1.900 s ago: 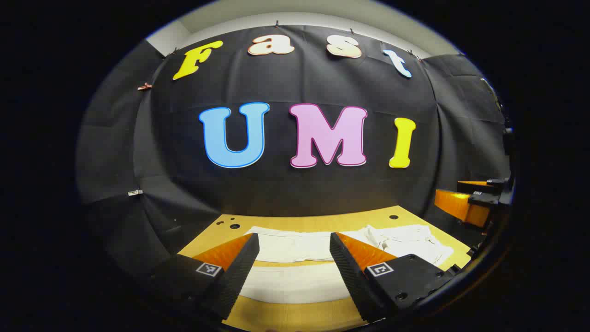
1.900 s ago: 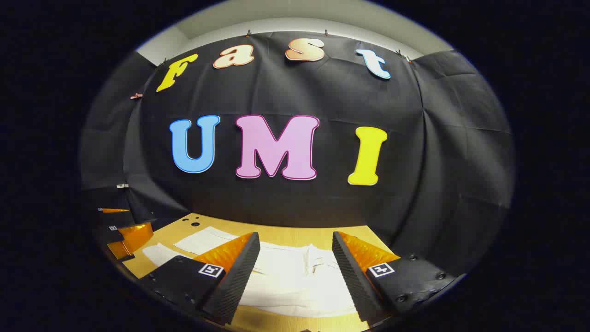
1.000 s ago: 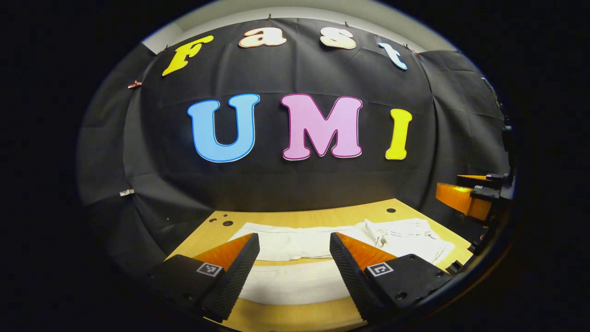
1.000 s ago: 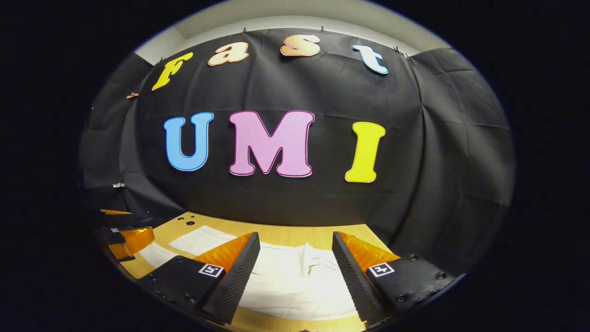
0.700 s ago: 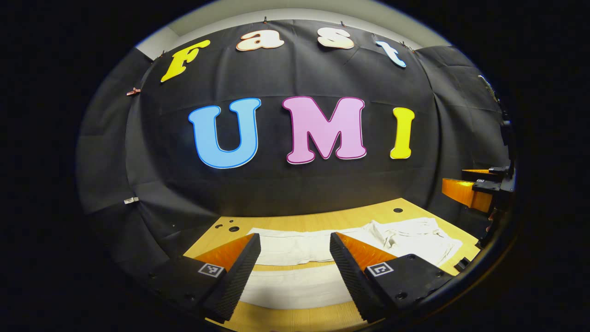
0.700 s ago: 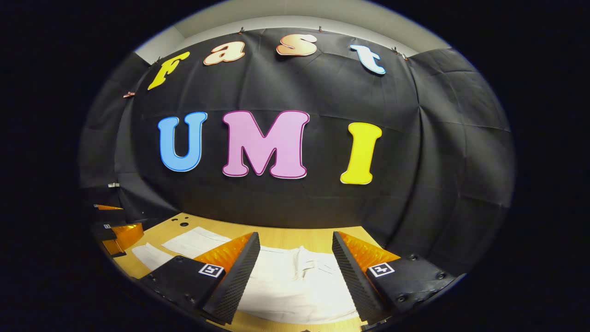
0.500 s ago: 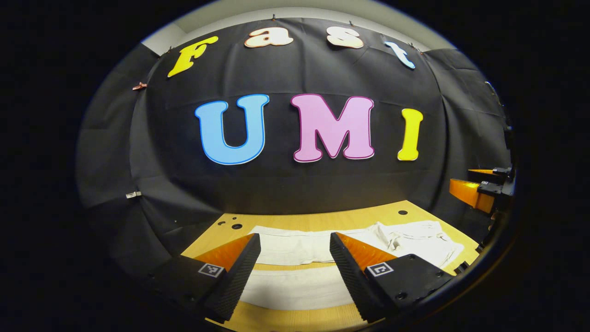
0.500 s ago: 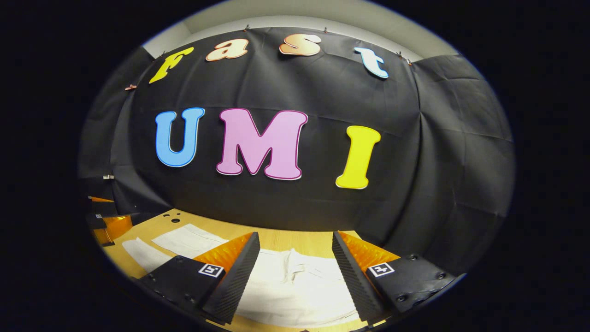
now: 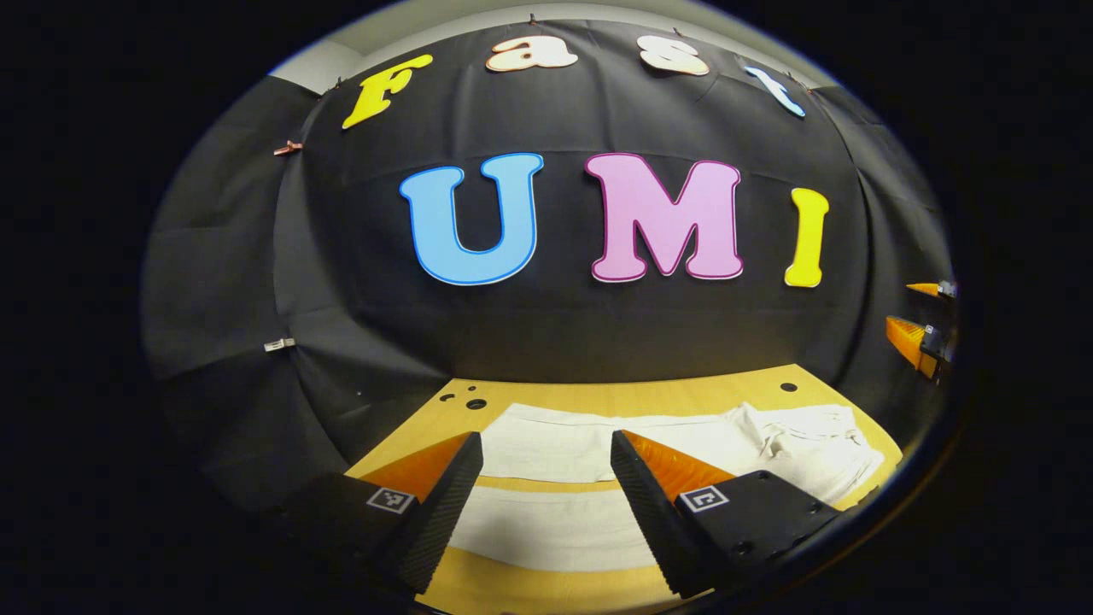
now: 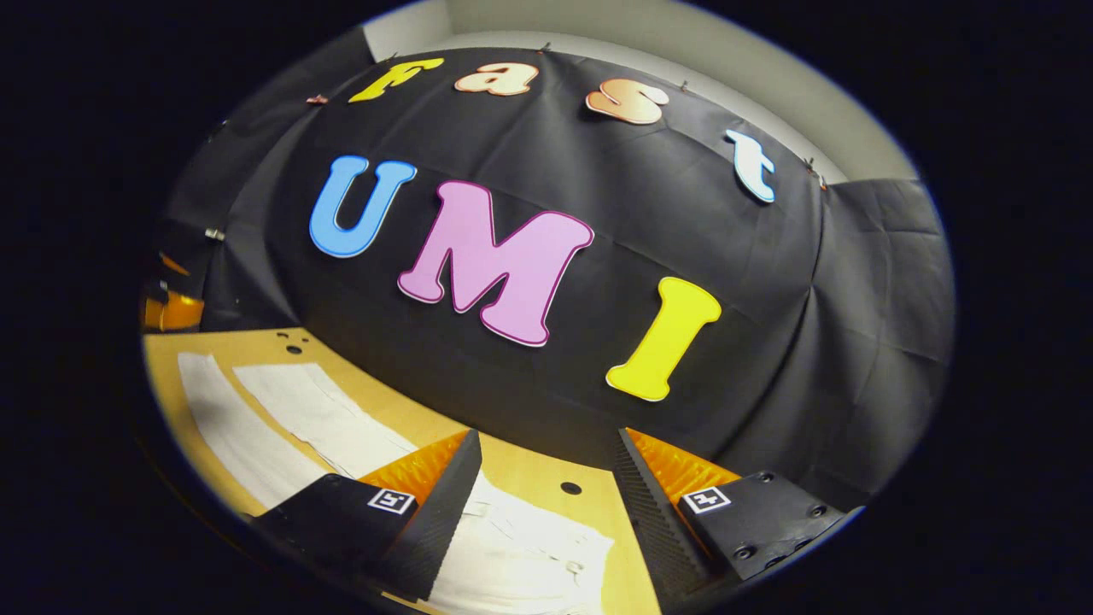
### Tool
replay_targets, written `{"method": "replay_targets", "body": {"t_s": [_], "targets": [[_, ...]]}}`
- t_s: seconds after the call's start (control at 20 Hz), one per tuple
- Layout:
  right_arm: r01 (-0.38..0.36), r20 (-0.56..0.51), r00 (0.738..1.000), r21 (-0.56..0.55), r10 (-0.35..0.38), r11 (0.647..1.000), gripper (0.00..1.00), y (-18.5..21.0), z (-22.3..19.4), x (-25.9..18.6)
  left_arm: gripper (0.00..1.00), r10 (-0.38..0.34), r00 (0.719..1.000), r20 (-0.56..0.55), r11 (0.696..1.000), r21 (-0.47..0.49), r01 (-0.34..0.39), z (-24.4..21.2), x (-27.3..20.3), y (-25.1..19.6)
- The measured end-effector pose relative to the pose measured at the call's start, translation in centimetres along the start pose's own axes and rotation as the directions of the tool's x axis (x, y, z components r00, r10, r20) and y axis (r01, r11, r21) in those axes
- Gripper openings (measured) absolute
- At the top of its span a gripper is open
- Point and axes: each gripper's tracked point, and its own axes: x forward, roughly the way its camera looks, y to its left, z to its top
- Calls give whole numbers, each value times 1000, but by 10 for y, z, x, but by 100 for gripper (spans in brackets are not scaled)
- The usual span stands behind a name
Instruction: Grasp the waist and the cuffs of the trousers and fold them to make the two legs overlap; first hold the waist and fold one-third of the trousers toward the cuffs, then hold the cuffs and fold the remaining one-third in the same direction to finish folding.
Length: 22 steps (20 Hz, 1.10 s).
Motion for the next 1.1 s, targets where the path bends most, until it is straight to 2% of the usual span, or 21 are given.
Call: {"method": "replay_targets", "body": {"t_s": [0.3, 0.45, 0.6, 0.75, 0.95, 1.1], "targets": [[-127, -118, 987, -157, 109, 979, 97, -12, -70, -3, 97, 47, 997, -59, 998, 46, -44, -24, 3, 19], [-238, -191, 963, -259, 192, 936, 97, -7, -109, -10, 97, 62, 992, -110, 996, 71, -54, -46, 3, 25], [-384, -309, 907, -320, 287, 866, 98, 11, -152, -22, 97, 68, 982, -177, 995, 85, -53, -68, 2, 28], [-492, -385, 852, -356, 355, 795, 98, 22, -187, -39, 97, 81, 974, -209, 994, 94, -62, -80, 1, 30], [-622, -498, 763, -395, 411, 676, 97, 24, -241, -61, 97, 96, 964, -246, 991, 109, -71, -92, 0, 31], [-697, -550, 704, -409, 450, 589, 98, 29, -266, -73, 97, 101, 955, -279, 990, 122, -69, -102, -1, 27]]}}
